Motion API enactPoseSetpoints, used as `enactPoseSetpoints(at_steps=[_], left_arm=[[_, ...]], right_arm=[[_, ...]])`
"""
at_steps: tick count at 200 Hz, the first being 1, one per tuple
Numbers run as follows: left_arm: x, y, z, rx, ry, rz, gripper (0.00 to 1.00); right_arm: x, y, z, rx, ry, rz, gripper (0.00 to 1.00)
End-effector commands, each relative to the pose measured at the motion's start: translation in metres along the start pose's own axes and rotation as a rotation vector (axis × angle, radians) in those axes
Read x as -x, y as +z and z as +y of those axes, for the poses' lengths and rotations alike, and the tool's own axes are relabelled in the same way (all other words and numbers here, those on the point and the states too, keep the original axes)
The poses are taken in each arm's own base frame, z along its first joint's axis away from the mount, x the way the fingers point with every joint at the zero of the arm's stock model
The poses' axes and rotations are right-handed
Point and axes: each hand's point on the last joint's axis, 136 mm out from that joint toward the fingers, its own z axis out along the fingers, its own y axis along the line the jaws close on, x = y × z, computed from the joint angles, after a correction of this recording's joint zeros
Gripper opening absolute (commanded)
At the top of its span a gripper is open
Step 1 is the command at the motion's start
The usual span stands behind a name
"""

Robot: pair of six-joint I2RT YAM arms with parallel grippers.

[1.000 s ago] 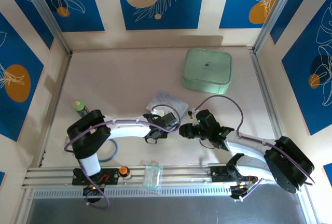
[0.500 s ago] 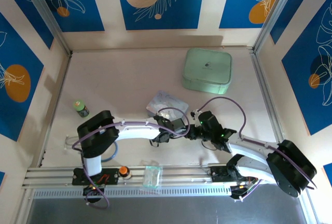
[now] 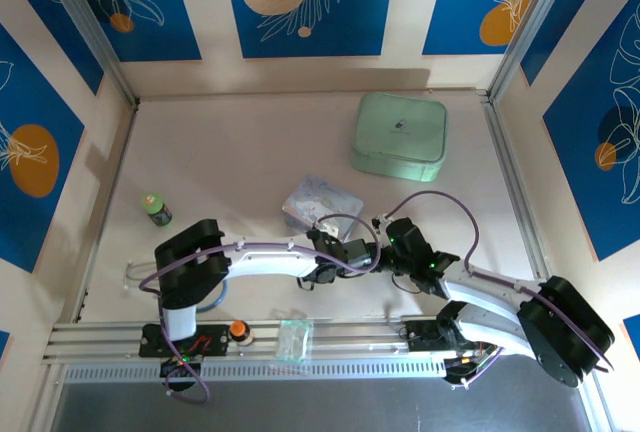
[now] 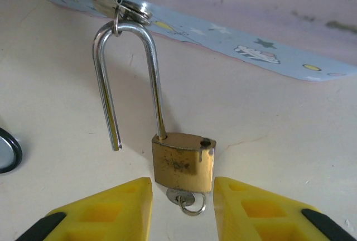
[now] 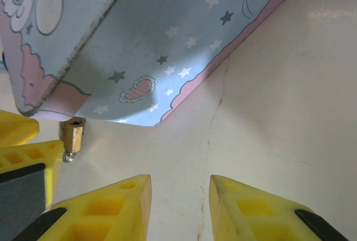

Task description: Unlock the padlock with the key

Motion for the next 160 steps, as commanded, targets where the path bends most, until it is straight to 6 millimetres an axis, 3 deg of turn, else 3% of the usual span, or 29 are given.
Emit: enactPoseSetpoints(at_steps=[1, 24, 36, 53, 66, 95, 135, 160], left_arm=[[-0.003, -0.001, 0.005, 0.02, 0.008, 0.004, 0.34], [0.008, -0.011, 0.013, -0.016, -0.023, -0.052, 0.37], [0.018, -0.018, 0.021, -0.051, -0.048, -0.088, 0.53], [0.036, -0.032, 0.034, -0.125, -0.098, -0.131, 0.69], [0.049, -0.041, 0.044, -0.193, -0.147, -0.16, 0.8], [0.076, -0.057, 0.073, -0.301, -0.231, -0.231, 0.99], [0.112, -0.043, 0.1, -0.448, -0.34, -0.292, 0.99], [0.138, -0.032, 0.108, -0.443, -0.323, -0.349, 0.99]], right_arm=[[-0.002, -0.004, 0.001, 0.018, 0.008, -0.007, 0.33], [-0.002, -0.008, 0.024, 0.108, -0.032, -0.004, 0.33], [-0.004, -0.012, 0.038, 0.149, -0.055, -0.002, 0.34], [-0.01, -0.015, 0.049, 0.139, -0.046, 0.01, 0.55], [-0.014, -0.015, 0.058, 0.141, -0.044, 0.033, 0.63], [-0.022, -0.011, 0.076, 0.103, -0.086, 0.048, 0.63], [-0.018, 0.015, 0.102, 0.037, -0.115, 0.072, 0.58], [-0.009, 0.037, 0.098, -0.058, -0.091, 0.061, 0.57]])
